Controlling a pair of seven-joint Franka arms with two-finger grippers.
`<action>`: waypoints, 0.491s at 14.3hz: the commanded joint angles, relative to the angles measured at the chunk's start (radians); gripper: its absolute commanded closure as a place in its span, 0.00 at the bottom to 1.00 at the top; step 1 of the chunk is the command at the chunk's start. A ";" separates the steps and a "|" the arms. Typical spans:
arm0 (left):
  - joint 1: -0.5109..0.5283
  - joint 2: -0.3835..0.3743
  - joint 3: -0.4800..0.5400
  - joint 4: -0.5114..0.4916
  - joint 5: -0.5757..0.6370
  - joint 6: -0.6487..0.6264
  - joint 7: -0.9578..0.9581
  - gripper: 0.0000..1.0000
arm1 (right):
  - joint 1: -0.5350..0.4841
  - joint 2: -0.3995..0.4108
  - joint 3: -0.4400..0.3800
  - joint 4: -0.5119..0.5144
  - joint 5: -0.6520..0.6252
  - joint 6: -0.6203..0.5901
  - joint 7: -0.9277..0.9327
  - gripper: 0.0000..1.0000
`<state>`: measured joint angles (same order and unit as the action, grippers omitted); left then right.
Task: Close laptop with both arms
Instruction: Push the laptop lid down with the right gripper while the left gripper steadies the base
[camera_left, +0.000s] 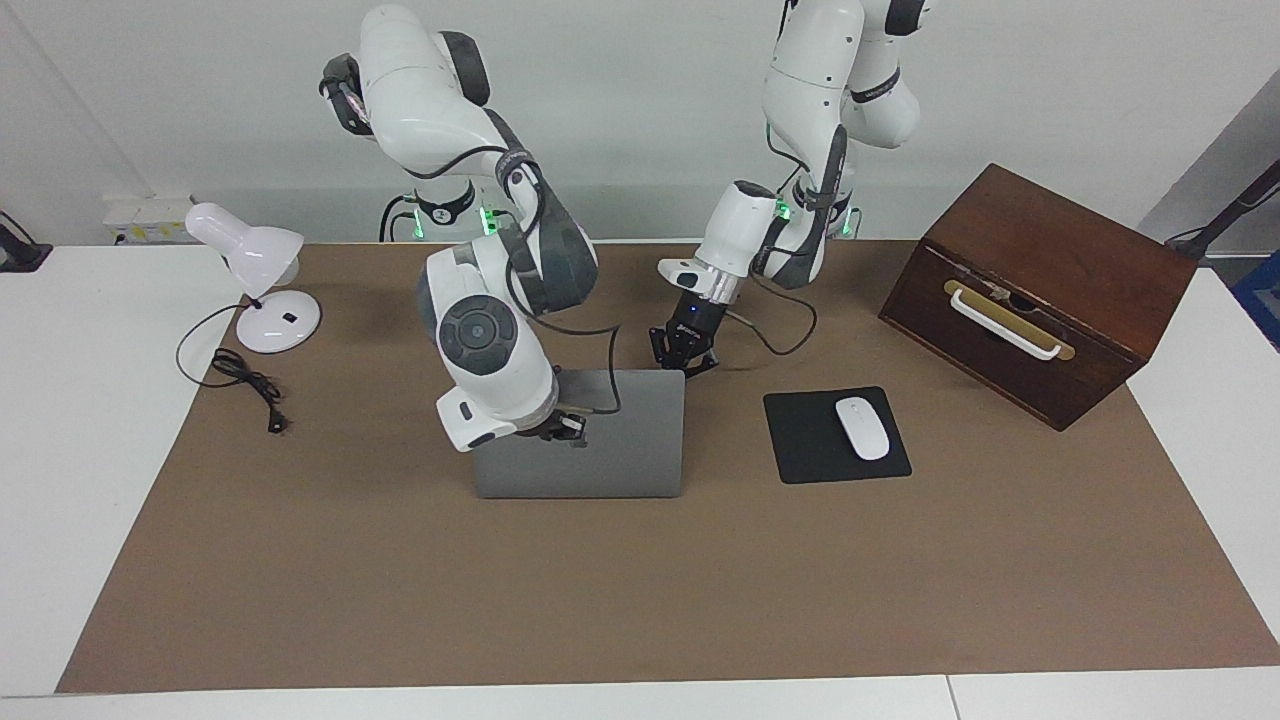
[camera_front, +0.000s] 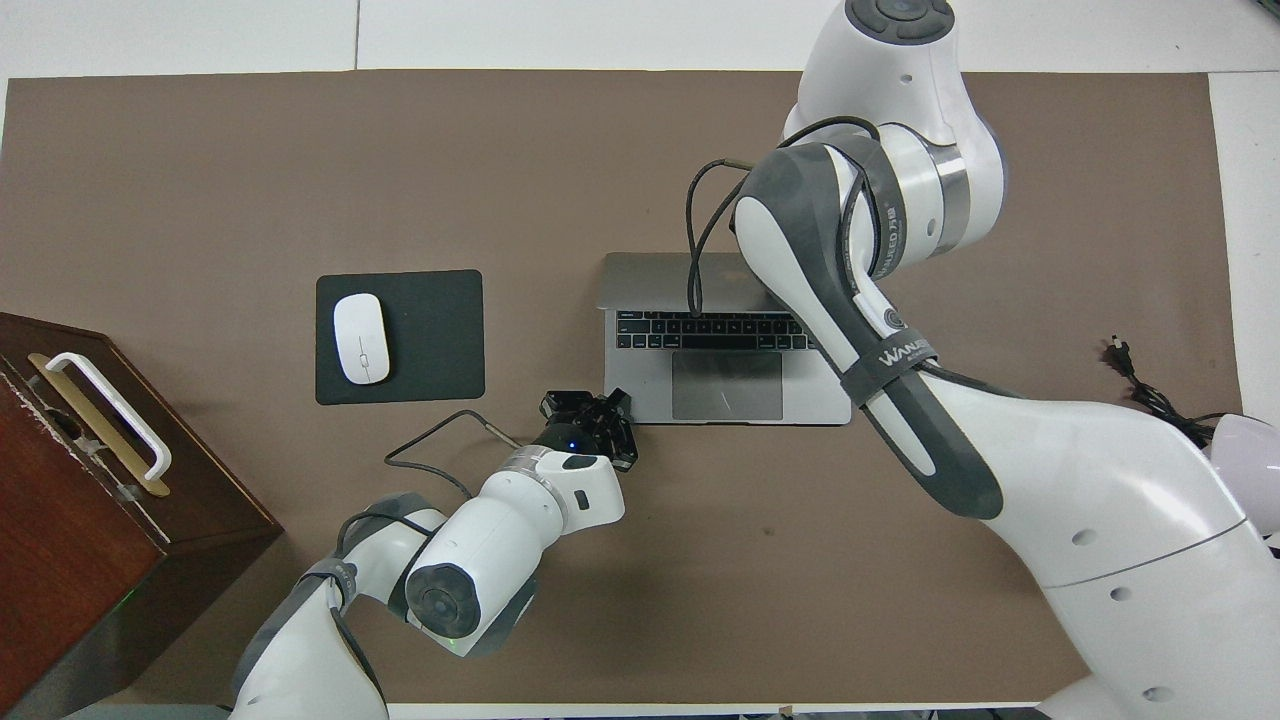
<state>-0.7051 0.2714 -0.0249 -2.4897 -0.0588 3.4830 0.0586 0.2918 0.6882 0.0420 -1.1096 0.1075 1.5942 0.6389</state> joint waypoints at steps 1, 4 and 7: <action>0.024 0.028 0.002 -0.038 -0.010 0.002 0.066 1.00 | -0.029 -0.029 0.010 -0.042 0.075 -0.016 0.013 1.00; 0.024 0.032 0.002 -0.038 -0.010 0.002 0.067 1.00 | -0.039 -0.041 0.010 -0.078 0.090 0.000 0.015 1.00; 0.022 0.041 0.002 -0.038 -0.010 0.010 0.067 1.00 | -0.045 -0.044 0.010 -0.104 0.110 0.029 0.013 1.00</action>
<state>-0.7033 0.2715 -0.0268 -2.4904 -0.0588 3.4845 0.0877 0.2625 0.6827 0.0420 -1.1384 0.1824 1.5922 0.6389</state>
